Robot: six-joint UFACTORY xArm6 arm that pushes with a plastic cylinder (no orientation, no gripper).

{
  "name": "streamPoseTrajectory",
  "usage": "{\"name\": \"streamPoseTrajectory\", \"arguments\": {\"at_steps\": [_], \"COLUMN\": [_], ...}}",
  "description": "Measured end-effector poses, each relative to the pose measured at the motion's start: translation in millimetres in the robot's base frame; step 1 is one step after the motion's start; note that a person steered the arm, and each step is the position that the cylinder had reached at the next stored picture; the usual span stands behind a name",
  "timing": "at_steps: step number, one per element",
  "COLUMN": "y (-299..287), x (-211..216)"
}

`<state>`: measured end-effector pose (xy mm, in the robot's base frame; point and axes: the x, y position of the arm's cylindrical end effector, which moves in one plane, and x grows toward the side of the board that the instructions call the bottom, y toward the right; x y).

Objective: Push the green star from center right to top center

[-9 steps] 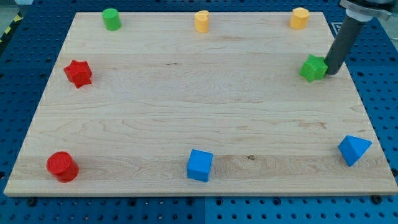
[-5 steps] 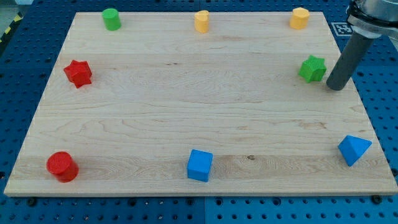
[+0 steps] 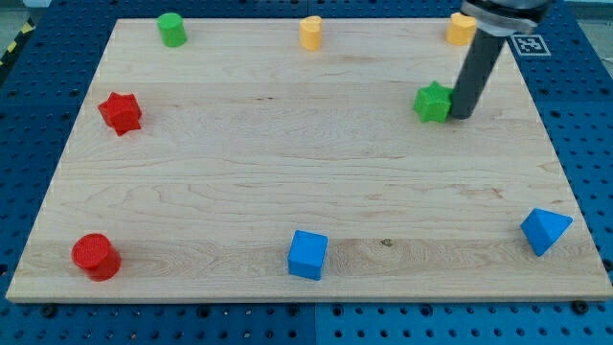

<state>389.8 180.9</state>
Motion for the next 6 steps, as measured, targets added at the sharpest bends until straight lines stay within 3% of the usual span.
{"name": "streamPoseTrajectory", "arguments": {"at_steps": [3,6], "y": [-57.6,-64.2], "x": [-11.8,-2.3]}}
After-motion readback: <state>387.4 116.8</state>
